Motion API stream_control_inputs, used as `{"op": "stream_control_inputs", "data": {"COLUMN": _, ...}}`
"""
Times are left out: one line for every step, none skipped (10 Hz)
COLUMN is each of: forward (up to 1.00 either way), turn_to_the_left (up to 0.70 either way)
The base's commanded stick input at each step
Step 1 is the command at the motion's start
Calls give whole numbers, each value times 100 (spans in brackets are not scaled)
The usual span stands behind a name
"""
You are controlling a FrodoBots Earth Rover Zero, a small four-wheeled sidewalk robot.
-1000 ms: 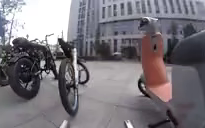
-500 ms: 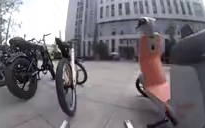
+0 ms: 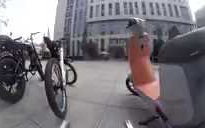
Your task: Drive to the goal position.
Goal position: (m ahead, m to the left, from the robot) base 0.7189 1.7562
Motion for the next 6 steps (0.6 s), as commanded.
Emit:
{"op": "stream_control_inputs", "data": {"forward": 45, "turn_to_the_left": 0}}
{"op": "stream_control_inputs", "data": {"forward": 45, "turn_to_the_left": 0}}
{"op": "stream_control_inputs", "data": {"forward": 45, "turn_to_the_left": 0}}
{"op": "stream_control_inputs", "data": {"forward": 45, "turn_to_the_left": 0}}
{"op": "stream_control_inputs", "data": {"forward": 45, "turn_to_the_left": 0}}
{"op": "stream_control_inputs", "data": {"forward": 45, "turn_to_the_left": 0}}
